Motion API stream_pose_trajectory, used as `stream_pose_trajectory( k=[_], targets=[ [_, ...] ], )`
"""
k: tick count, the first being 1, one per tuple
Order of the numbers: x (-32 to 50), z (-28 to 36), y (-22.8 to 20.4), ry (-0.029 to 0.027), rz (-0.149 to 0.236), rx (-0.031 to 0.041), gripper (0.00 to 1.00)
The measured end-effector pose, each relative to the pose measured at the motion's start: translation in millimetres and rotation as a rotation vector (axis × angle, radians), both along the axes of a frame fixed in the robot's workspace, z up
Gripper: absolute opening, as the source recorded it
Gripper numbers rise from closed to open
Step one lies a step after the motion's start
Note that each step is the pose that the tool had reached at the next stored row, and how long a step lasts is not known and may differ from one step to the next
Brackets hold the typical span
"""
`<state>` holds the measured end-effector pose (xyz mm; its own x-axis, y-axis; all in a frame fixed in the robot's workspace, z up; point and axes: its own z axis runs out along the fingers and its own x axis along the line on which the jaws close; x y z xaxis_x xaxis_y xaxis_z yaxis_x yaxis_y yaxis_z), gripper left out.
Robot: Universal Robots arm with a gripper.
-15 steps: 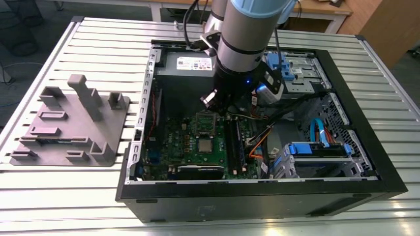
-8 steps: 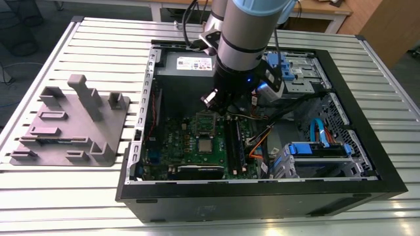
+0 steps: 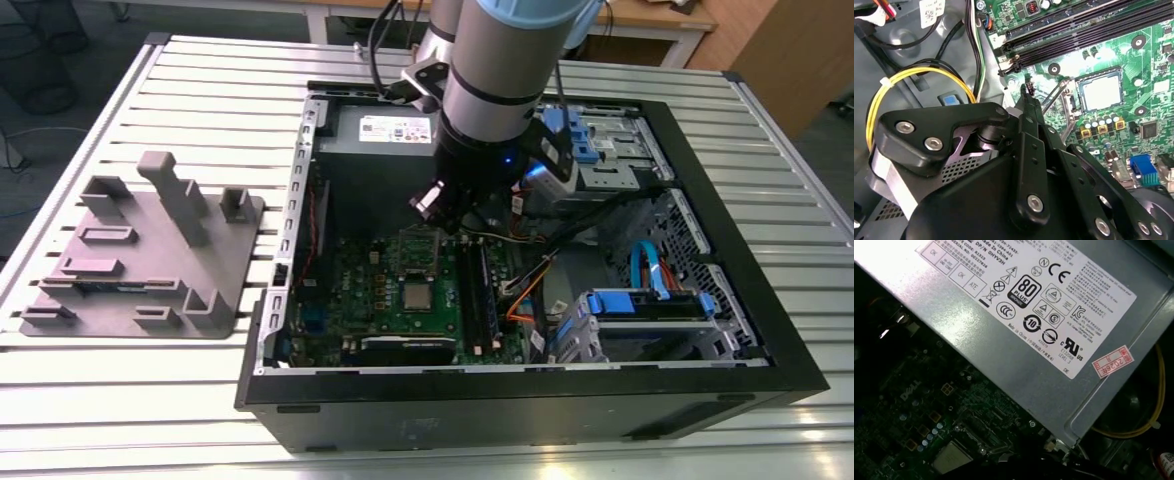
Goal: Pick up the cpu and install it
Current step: 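Close the cpu cover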
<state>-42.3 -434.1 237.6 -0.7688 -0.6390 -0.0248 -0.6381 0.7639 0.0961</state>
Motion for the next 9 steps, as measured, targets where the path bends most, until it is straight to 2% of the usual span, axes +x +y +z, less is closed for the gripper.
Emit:
stream_pose_trajectory(
  k=[9],
  targets=[
    [-0.1,2.3,0.0,0.0000,0.062,-0.0001,0.11]
  ],
)
